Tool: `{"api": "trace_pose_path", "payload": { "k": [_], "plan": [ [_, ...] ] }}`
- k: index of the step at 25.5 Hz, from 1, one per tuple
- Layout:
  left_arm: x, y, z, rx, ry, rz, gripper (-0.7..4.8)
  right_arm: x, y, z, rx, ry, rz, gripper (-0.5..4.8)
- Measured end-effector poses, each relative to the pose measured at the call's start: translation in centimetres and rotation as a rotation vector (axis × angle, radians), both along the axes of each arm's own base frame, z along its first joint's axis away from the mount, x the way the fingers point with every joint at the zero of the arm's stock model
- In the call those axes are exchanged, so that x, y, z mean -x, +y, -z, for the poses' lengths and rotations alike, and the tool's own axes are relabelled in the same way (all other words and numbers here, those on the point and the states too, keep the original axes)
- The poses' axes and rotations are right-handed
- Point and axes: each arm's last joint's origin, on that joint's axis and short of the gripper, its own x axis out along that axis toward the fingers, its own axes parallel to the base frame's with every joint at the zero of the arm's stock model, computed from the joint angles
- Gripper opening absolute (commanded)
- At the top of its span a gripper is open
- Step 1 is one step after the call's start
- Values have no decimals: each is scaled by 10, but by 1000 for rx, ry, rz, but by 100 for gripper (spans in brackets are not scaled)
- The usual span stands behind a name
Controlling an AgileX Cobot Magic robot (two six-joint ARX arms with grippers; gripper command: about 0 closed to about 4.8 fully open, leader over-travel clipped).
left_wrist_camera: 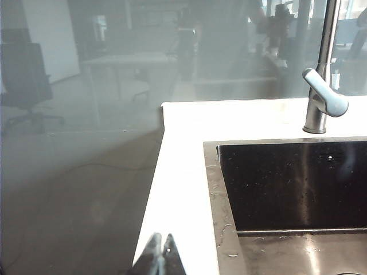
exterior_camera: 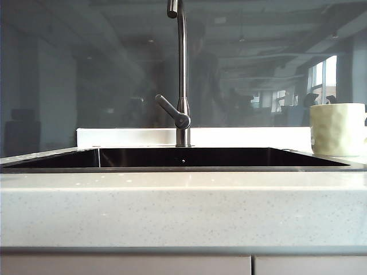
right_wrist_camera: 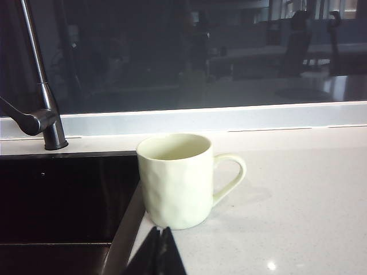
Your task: Pick up the mug next to the sink, go to the faucet to get some water, pour the water into the sink, and finally put the mug back to its place.
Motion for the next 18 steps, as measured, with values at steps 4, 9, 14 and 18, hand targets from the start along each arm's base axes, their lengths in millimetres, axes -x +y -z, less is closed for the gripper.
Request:
{"api": "trace_pose_path", "payload": {
  "k": [4,9,14,18],
  "plan": [
    [0,0,-3,1,-35,0,-4,0,0,0,0,0,0,-5],
    [1,0,-4,1,-44,0,-4,0,0,0,-1,0,7,-5],
    [1,0,-5,29,-49,4,-4,0,0,-2,-103,-27,-8,-5],
    [4,0,-17,107,-176,21,-5,2,-2,-11,-204,-47,34,-5]
  ]
}}
